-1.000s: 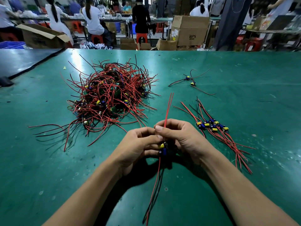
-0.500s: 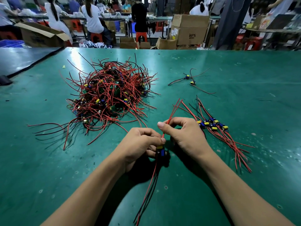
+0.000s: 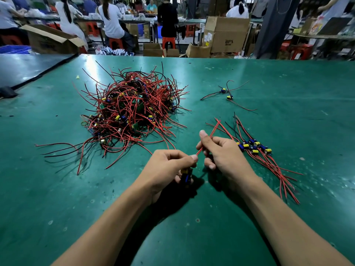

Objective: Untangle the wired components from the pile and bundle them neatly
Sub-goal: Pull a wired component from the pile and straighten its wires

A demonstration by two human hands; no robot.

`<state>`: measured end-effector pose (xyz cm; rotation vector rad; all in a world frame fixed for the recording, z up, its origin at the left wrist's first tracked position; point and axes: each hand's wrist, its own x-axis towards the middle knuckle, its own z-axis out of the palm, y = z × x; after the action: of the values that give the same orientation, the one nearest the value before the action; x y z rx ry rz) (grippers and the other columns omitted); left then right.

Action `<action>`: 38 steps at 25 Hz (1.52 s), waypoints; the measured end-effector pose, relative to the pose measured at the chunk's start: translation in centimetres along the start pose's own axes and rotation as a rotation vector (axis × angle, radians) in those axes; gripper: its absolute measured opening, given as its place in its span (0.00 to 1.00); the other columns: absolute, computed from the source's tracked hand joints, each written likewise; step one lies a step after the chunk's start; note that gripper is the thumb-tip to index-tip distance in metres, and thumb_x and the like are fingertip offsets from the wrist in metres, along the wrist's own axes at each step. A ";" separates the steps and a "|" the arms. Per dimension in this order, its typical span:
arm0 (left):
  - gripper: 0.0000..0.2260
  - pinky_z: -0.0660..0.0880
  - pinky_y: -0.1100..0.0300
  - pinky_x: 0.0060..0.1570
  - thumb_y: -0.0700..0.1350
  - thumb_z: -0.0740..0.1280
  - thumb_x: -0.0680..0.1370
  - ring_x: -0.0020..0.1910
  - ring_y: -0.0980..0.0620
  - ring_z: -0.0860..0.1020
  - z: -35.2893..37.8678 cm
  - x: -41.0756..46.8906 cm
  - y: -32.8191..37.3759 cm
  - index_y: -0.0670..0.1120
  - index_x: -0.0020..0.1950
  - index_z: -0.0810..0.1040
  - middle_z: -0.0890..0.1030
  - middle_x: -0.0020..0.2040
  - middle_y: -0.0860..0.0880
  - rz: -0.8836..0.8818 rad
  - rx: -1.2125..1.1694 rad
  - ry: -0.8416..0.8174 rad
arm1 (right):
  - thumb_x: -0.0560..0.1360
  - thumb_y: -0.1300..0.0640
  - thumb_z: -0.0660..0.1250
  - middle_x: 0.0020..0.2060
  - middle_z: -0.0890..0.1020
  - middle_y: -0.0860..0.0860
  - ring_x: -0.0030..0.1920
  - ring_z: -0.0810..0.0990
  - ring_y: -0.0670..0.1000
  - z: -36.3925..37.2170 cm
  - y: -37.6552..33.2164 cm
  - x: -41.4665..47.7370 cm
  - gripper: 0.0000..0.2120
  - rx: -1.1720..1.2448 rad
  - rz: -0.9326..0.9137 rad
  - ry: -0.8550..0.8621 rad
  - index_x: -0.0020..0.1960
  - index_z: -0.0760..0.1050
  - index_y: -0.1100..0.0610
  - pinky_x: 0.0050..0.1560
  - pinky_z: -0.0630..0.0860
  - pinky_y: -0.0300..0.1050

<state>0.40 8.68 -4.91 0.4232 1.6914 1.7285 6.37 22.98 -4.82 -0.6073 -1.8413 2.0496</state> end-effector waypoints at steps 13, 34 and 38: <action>0.09 0.70 0.60 0.29 0.39 0.73 0.73 0.27 0.49 0.73 0.1 0.1 -0.2 0.43 0.34 0.77 0.74 0.28 0.47 0.087 0.099 -0.037 | 0.75 0.45 0.72 0.24 0.78 0.49 0.24 0.69 0.42 -2.0 0.3 0.9 0.18 -0.603 -0.383 0.251 0.35 0.82 0.59 0.29 0.65 0.34; 0.16 0.75 0.64 0.25 0.50 0.69 0.77 0.27 0.48 0.81 -0.2 0.6 -0.5 0.35 0.46 0.81 0.78 0.34 0.42 0.048 -0.075 0.079 | 0.68 0.26 0.64 0.28 0.71 0.47 0.19 0.58 0.43 -1.2 -1.1 0.7 0.38 0.354 0.198 0.073 0.54 0.81 0.61 0.19 0.55 0.35; 0.22 0.80 0.58 0.33 0.55 0.61 0.81 0.34 0.47 0.82 -0.5 1.1 -0.3 0.37 0.50 0.81 0.83 0.38 0.42 0.011 -0.222 0.097 | 0.71 0.37 0.72 0.32 0.76 0.47 0.23 0.67 0.45 -0.3 -0.4 -0.2 0.19 -0.007 -0.002 0.056 0.46 0.83 0.53 0.24 0.63 0.37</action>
<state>-0.64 8.97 -5.48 0.2508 1.5422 1.9471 6.69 23.19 -4.42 -0.6574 -1.8175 2.0054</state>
